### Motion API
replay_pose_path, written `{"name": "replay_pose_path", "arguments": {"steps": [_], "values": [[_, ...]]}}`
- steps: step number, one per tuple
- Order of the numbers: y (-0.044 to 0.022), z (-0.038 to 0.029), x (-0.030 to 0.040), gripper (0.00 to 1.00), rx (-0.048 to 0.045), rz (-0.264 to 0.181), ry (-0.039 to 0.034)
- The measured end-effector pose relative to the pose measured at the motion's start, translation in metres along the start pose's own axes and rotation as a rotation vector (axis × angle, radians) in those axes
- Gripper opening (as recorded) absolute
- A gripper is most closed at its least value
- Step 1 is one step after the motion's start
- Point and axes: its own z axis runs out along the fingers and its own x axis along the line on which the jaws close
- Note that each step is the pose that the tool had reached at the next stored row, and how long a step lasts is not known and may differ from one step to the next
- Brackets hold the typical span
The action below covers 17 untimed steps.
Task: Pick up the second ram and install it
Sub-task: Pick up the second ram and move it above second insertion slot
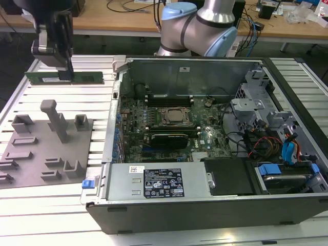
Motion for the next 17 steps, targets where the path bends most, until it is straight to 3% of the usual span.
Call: {"name": "replay_pose_path", "arguments": {"steps": [5, 9, 11, 17], "values": [[-0.0164, -0.0011, -0.0039, 0.13, -0.0075, 0.0, 0.0023], [-0.0352, -0.0021, -0.0078, 0.13, -0.0162, 0.0, 0.0035], [-0.0408, -0.0022, -0.009, 0.13, -0.0194, 0.0, 0.0036], [-0.0608, 0.002, -0.0121, 0.13, -0.0368, 0.001, 0.0017]]}}
